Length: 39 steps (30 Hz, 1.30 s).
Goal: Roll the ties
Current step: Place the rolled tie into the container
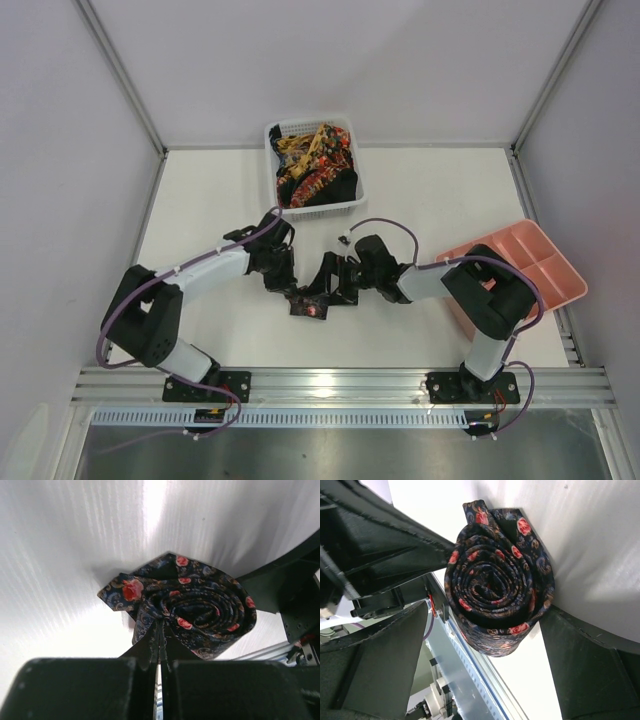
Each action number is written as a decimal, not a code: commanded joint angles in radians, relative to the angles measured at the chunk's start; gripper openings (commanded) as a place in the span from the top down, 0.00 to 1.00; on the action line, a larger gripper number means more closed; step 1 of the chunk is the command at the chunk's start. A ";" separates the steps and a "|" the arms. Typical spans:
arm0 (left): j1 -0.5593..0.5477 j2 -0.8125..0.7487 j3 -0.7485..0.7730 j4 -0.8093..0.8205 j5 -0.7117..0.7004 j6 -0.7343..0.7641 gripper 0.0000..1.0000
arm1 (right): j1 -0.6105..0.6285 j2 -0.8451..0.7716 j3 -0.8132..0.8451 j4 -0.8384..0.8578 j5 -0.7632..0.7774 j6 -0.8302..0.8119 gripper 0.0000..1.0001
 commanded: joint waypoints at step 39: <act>0.020 0.063 -0.013 0.073 -0.032 0.020 1.00 | 0.048 0.091 0.086 -0.219 0.131 0.061 0.06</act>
